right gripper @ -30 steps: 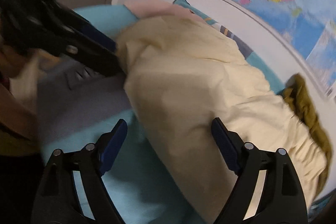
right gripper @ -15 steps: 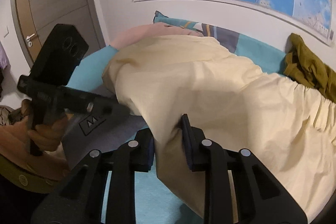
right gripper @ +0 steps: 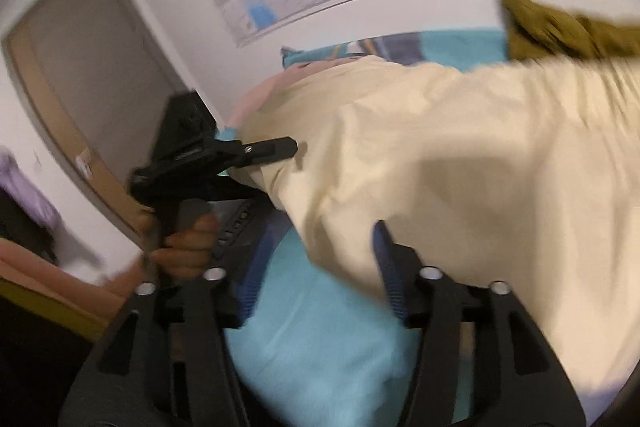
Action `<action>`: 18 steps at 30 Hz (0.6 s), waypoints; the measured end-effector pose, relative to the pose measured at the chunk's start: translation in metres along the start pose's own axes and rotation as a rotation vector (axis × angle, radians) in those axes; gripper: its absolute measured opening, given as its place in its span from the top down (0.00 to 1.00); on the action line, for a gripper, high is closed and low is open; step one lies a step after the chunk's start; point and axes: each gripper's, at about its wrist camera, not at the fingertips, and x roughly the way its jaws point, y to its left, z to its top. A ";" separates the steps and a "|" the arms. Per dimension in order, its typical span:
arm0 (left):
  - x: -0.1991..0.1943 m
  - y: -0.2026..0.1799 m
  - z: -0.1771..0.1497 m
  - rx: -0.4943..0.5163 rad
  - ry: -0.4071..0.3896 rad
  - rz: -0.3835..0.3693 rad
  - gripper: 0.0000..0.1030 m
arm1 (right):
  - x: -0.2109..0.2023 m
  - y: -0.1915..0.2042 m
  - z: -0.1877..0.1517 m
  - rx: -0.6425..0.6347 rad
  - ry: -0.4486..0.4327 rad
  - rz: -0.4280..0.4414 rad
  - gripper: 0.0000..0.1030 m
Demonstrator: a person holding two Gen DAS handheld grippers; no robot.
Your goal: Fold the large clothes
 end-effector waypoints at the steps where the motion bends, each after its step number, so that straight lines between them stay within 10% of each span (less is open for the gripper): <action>1: 0.002 0.001 0.001 -0.007 0.002 0.009 0.27 | -0.016 -0.012 -0.008 0.077 -0.020 0.032 0.36; 10: 0.017 -0.015 0.001 0.089 0.041 0.200 0.46 | -0.107 -0.115 -0.089 0.661 -0.196 -0.063 0.24; 18: 0.017 -0.025 -0.001 0.156 0.042 0.280 0.46 | -0.113 -0.128 -0.078 0.686 -0.295 -0.239 0.23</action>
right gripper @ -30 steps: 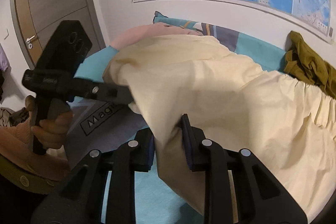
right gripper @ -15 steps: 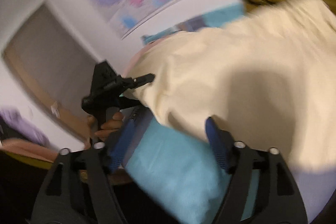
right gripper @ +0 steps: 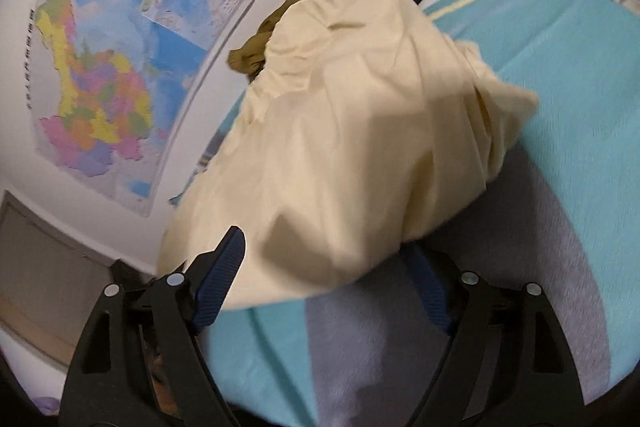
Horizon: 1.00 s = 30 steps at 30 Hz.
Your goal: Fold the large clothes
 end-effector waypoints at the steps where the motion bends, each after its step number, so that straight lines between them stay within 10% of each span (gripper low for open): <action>1: 0.001 0.000 0.000 0.001 0.001 0.003 0.46 | 0.002 0.003 0.000 -0.012 -0.021 -0.022 0.22; 14: 0.007 -0.007 0.001 0.035 -0.005 0.059 0.42 | 0.059 0.023 0.022 -0.108 -0.098 -0.055 0.10; 21: 0.010 -0.008 0.003 0.039 -0.014 0.053 0.36 | 0.067 0.014 0.033 -0.073 -0.050 -0.013 0.50; 30: 0.018 -0.012 0.013 0.058 -0.027 0.086 0.42 | 0.073 0.009 0.038 -0.035 -0.010 0.032 0.66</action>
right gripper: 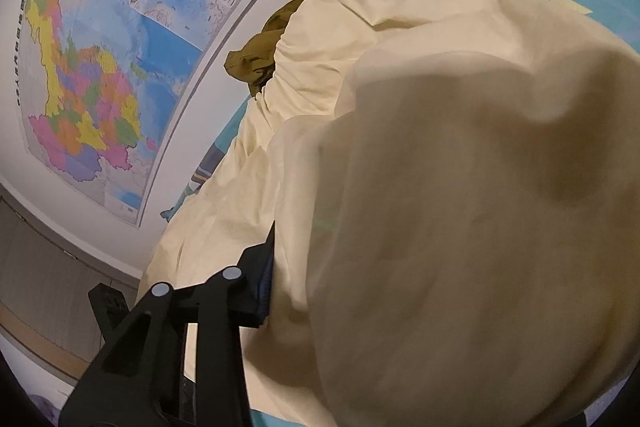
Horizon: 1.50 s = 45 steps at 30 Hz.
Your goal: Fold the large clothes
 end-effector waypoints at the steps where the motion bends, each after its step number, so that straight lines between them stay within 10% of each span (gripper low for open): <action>1: 0.000 0.001 0.001 -0.003 0.002 0.003 0.49 | 0.000 -0.001 0.000 0.005 0.005 0.012 0.69; 8: -0.007 -0.006 0.004 0.034 -0.001 0.030 0.76 | -0.016 0.024 0.003 -0.092 -0.029 0.065 0.87; 26: -0.134 -0.014 0.116 0.176 -0.251 -0.027 0.88 | -0.069 0.215 0.064 -0.470 -0.171 0.287 0.91; 45: -0.211 0.182 0.244 0.002 -0.516 0.461 0.88 | 0.171 0.419 0.062 -0.677 -0.034 0.544 0.91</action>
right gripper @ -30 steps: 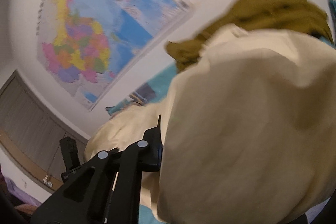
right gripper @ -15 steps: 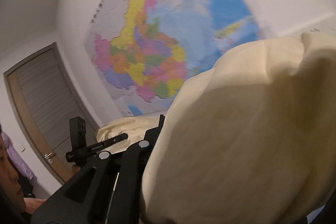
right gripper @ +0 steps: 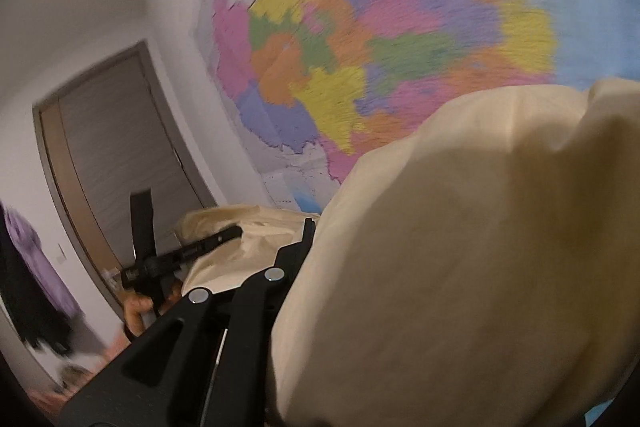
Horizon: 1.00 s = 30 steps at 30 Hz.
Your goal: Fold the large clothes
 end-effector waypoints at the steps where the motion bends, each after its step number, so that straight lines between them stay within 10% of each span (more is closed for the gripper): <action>1: 0.008 0.009 0.000 -0.011 -0.002 0.016 0.88 | 0.014 0.004 -0.007 -0.022 0.005 0.007 0.91; 10: 0.132 0.126 -0.120 -0.222 0.312 0.178 0.87 | 0.110 -0.033 -0.166 0.080 0.425 -0.001 0.85; 17: 0.128 0.150 -0.147 -0.282 0.316 0.097 0.85 | 0.068 -0.046 -0.167 0.169 0.445 0.058 0.44; 21: 0.127 0.146 -0.145 -0.260 0.313 0.099 0.82 | 0.036 -0.059 -0.159 0.241 0.405 0.026 0.41; 25: 0.131 0.145 -0.150 -0.253 0.318 0.099 0.81 | 0.015 -0.089 -0.155 0.389 0.359 -0.011 0.41; 28: 0.137 0.145 -0.150 -0.276 0.328 0.100 0.80 | 0.019 -0.093 -0.157 0.409 0.352 0.015 0.81; 30: 0.139 0.145 -0.152 -0.277 0.337 0.111 0.78 | 0.024 -0.088 -0.169 0.379 0.387 -0.003 0.87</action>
